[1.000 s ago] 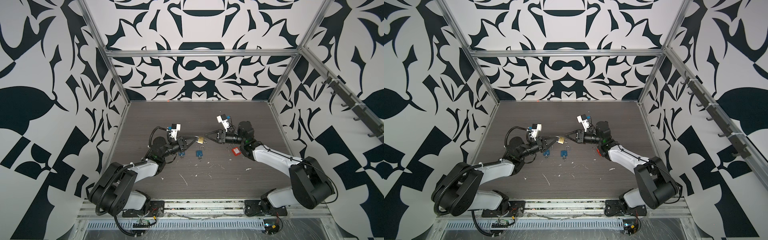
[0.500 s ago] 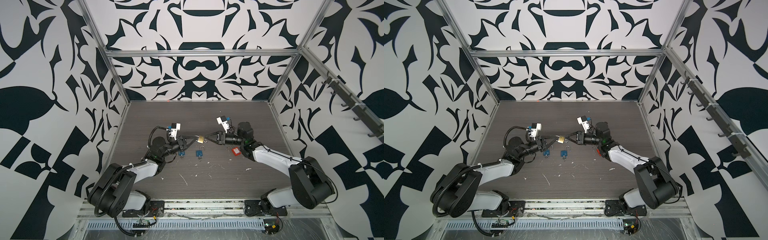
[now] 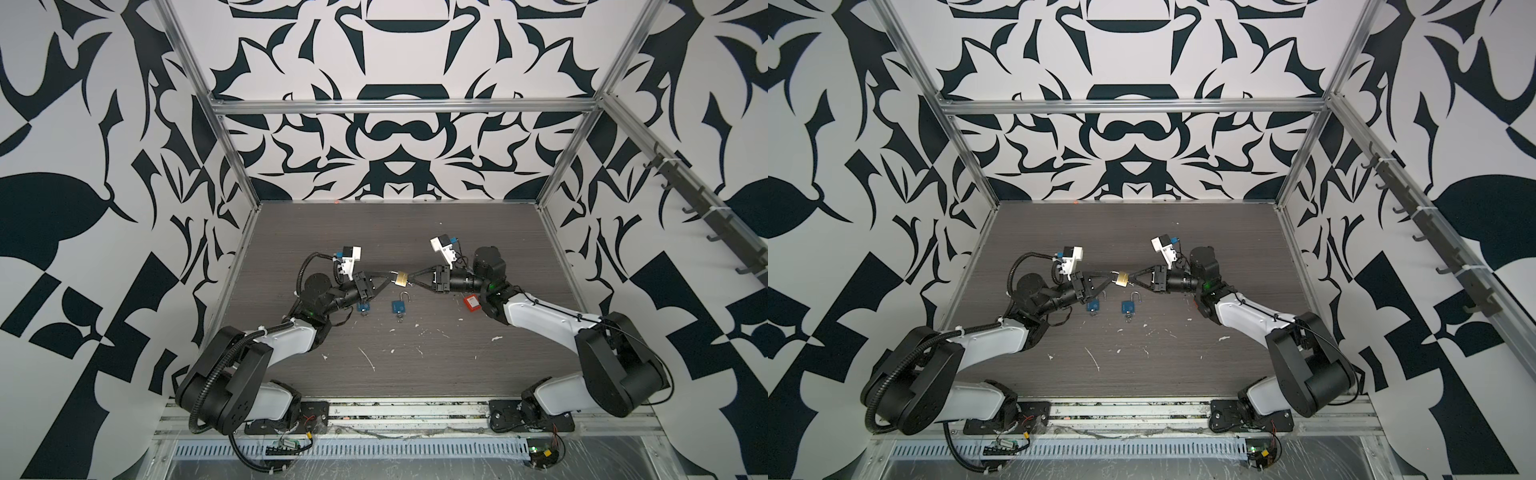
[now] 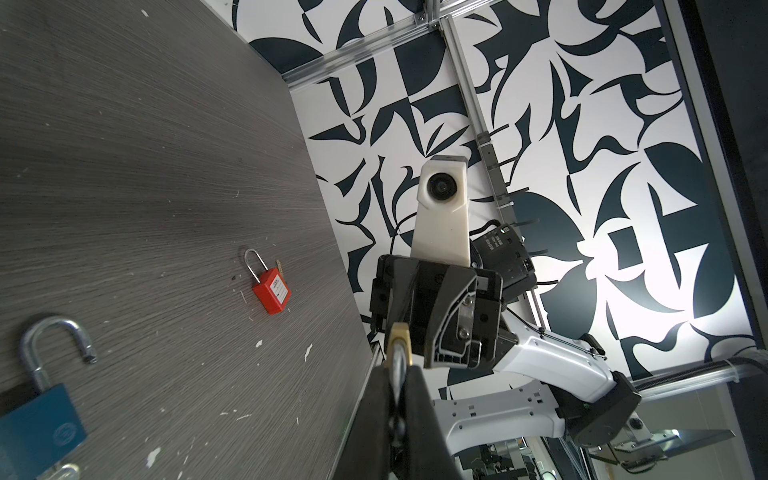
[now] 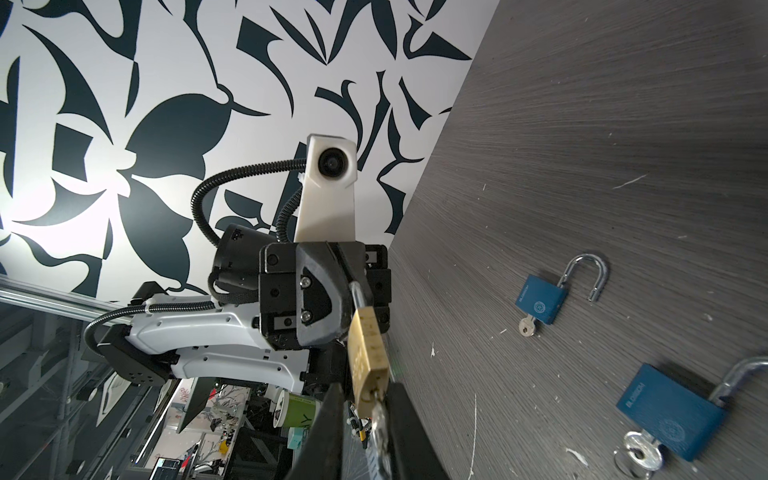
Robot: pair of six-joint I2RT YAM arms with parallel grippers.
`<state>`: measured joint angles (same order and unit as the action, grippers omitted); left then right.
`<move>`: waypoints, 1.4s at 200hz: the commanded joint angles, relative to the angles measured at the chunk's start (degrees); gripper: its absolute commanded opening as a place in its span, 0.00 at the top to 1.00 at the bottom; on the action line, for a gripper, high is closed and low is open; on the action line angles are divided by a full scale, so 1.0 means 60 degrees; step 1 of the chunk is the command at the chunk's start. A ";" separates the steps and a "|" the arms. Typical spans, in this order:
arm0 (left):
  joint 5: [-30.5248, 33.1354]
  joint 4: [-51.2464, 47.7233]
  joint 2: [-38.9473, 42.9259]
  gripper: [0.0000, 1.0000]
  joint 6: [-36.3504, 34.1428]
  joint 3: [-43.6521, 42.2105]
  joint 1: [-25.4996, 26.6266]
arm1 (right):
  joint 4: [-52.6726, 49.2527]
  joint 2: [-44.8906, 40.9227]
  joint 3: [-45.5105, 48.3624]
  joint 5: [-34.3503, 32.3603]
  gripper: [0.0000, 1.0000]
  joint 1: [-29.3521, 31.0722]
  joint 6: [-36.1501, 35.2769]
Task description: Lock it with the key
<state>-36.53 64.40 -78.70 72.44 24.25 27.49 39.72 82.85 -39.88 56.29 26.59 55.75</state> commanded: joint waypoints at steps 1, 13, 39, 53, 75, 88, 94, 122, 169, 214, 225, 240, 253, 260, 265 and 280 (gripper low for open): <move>-0.0151 0.0341 0.0178 1.00 0.0025 0.0326 -0.0026 | 0.0800 0.0090 -0.0062 0.0235 0.80 0.0066 0.0232; -0.0149 0.0341 0.0195 1.00 0.0004 0.0318 -0.0025 | 0.0987 0.0177 -0.0062 0.0284 0.80 0.0062 0.0365; -0.0117 0.0337 0.0180 1.00 -0.0016 0.0301 -0.0026 | 0.1145 0.0255 -0.0006 0.0341 0.82 0.0080 0.0505; -0.0093 0.0362 0.0181 1.00 -0.0016 0.0287 -0.0025 | 0.1132 0.0227 0.0032 0.0346 0.84 0.0077 0.0509; -0.0063 0.0399 0.0190 1.00 -0.0024 0.0268 -0.0025 | 0.1070 0.0159 0.0112 0.0346 0.85 0.0080 0.0509; -0.0027 0.0399 0.0196 1.00 -0.0031 0.0265 -0.0025 | 0.1040 0.0117 0.0142 0.0378 0.85 0.0080 0.0522; -0.0020 0.0398 0.0192 1.00 -0.0042 0.0265 -0.0025 | 0.1018 0.0108 0.0168 0.0381 0.85 0.0080 0.0512; 0.0031 0.0421 0.0178 1.00 -0.0049 0.0267 -0.0025 | 0.0996 0.0068 0.0215 0.0400 0.86 0.0078 0.0531; 0.0094 0.0472 0.0152 1.00 -0.0050 0.0265 -0.0025 | 0.1003 0.0098 0.0282 0.0418 0.98 0.0080 0.0581; 0.0083 0.0531 0.0050 1.00 -0.0085 0.0280 -0.0040 | 0.1104 0.0101 0.0411 0.0429 1.00 -0.0085 0.0656; 0.0083 0.0509 0.0050 1.00 -0.0120 0.0293 -0.0082 | 0.1337 0.0098 0.0511 0.0509 1.00 -0.0230 0.0815; 0.0042 0.0501 0.0050 1.00 -0.0120 0.0265 -0.0196 | 0.1830 0.0061 0.0728 0.0667 1.00 -0.0514 0.1119; 0.0025 0.0448 0.0050 1.00 -0.0134 0.0265 -0.0309 | 0.2238 0.0022 0.0947 0.0818 1.00 -0.0823 0.1359; 0.0000 0.0401 0.0064 1.00 -0.0148 0.0279 -0.0355 | 0.2370 -0.0009 0.1064 0.0874 1.00 -0.0992 0.1458; -0.0016 0.0374 0.0055 1.00 -0.0170 0.0312 -0.0375 | 0.2424 -0.0031 0.1138 0.0907 1.00 -0.1100 0.1482; -0.0106 0.0223 0.0015 1.00 -0.0254 0.0428 -0.0391 | 0.2433 -0.0094 0.1302 0.0991 1.00 -0.1348 0.1480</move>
<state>-39.33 63.70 -78.91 71.99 24.47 27.64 51.29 84.79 -34.46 60.66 23.75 63.05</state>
